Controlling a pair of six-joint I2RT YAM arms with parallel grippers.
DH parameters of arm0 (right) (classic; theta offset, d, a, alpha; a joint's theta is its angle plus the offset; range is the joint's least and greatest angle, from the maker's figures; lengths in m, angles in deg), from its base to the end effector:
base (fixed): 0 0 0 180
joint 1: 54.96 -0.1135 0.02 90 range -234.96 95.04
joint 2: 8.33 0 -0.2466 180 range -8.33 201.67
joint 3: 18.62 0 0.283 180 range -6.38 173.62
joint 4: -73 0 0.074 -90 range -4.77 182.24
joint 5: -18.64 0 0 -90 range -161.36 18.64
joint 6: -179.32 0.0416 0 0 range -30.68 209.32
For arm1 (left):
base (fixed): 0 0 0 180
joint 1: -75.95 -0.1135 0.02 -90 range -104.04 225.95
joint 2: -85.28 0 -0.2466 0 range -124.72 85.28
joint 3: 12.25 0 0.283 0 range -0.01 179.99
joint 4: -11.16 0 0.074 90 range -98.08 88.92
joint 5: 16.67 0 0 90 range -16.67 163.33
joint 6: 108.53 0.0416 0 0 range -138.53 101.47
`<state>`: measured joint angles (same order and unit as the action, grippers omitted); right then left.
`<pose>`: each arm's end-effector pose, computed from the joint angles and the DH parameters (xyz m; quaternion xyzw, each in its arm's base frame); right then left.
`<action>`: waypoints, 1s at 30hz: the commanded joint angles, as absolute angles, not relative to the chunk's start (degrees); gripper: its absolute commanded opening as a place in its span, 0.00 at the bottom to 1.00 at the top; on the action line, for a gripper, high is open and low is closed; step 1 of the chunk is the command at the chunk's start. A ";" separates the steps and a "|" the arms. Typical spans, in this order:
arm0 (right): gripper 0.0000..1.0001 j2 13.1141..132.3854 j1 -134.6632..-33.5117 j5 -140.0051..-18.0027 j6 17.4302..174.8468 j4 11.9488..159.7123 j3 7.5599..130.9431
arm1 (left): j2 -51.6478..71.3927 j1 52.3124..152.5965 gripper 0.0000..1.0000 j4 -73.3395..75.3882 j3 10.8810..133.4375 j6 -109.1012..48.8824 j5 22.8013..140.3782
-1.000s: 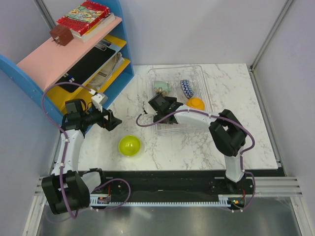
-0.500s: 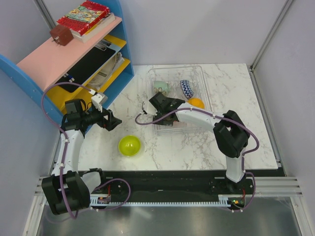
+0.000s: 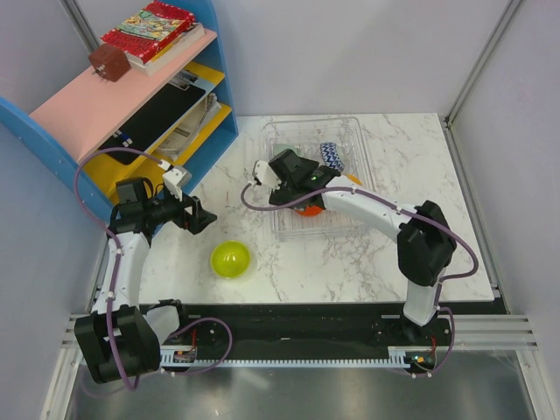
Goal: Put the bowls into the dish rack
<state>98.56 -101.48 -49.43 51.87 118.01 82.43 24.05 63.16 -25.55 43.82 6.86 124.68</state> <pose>0.3170 0.3117 0.2334 -0.5714 0.7302 -0.1526 0.3421 0.2584 0.0253 0.2375 0.2659 0.7986 -0.2537 0.4767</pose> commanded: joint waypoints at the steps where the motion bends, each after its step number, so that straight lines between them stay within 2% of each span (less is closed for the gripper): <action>1: 0.98 93.89 -97.86 -44.30 52.23 118.20 81.60 | 24.81 62.77 0.98 -26.47 44.72 8.71 126.41; 8: 0.97 95.03 -90.92 -44.73 51.09 119.60 78.70 | 21.65 62.77 1.00 -40.35 50.52 21.97 128.79; 15: 0.98 96.17 -90.38 -49.12 51.97 121.71 78.17 | 19.80 62.77 1.00 -51.87 52.11 32.70 127.38; 30: 0.98 103.37 -92.23 -52.29 54.43 117.67 80.89 | 18.22 62.86 1.00 -59.17 50.09 40.97 124.13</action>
<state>101.80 -91.67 -51.55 52.70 120.44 77.97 19.22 63.11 -56.19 50.03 35.77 124.75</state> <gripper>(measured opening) 0.976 0.993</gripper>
